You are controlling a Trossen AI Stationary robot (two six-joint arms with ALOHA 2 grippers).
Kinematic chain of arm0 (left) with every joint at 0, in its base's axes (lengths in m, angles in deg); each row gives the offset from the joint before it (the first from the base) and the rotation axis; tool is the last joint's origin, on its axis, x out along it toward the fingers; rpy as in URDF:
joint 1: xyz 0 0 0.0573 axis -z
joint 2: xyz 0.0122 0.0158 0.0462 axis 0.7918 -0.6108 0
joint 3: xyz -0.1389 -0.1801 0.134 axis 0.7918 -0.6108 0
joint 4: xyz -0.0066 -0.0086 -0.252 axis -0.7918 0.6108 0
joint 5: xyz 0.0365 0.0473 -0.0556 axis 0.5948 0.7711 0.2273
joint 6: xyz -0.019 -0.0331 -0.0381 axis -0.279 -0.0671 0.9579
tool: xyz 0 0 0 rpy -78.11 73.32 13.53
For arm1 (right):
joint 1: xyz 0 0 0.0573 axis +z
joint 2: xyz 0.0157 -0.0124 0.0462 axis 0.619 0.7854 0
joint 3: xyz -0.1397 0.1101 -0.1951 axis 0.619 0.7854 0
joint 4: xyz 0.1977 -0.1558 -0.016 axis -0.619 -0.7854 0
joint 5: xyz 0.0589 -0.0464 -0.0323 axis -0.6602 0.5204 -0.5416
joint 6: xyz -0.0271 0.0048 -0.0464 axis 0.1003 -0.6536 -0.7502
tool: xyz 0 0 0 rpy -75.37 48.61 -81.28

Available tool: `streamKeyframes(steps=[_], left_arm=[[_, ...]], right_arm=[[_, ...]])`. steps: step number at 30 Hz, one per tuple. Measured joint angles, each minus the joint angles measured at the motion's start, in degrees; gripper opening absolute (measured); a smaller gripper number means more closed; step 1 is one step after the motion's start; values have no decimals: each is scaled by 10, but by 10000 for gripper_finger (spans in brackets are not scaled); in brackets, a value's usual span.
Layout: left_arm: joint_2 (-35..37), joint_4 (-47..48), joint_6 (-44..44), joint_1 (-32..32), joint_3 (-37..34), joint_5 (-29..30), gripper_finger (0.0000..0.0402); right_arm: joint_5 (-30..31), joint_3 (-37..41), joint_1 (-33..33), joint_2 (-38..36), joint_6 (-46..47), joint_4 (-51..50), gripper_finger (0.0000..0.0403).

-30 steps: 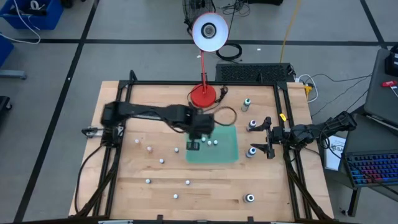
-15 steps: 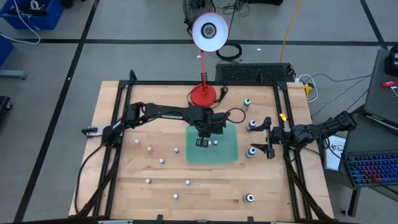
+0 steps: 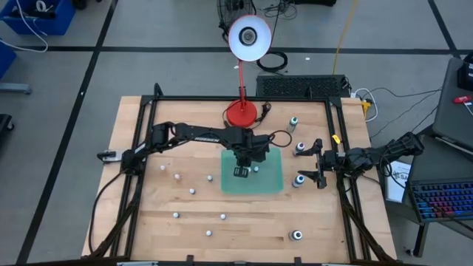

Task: Pick & Place food coloring
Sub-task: Put the small orange food coloring bottle into the green bin

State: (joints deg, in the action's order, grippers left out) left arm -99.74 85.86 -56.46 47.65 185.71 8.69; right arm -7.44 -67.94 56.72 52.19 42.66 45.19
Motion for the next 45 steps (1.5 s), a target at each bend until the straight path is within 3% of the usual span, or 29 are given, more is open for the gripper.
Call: streamKeyframes(steps=[7,17,24,28,34,40,42,45], left_arm=[[0,-41,2,-10,-35,-34,60],[1,-46,15,-11,-43,-27,63],[4,-47,13,-8,-45,-27,178],[21,-64,13,-5,-45,-6,220],[79,-54,20,8,-44,92,249],[155,135,132,13,-54,96,254],[194,173,186,14,-94,104,254],[282,152,271,21,-200,139,254]], right_arm=[[0,0,0,0,0,0,313],[0,0,0,0,0,0,313],[0,0,0,0,0,0,313],[0,0,0,0,0,0,313],[0,0,0,0,0,0,313],[0,0,0,0,0,0,313],[0,0,0,0,0,0,313],[0,0,0,1,0,0,313]])
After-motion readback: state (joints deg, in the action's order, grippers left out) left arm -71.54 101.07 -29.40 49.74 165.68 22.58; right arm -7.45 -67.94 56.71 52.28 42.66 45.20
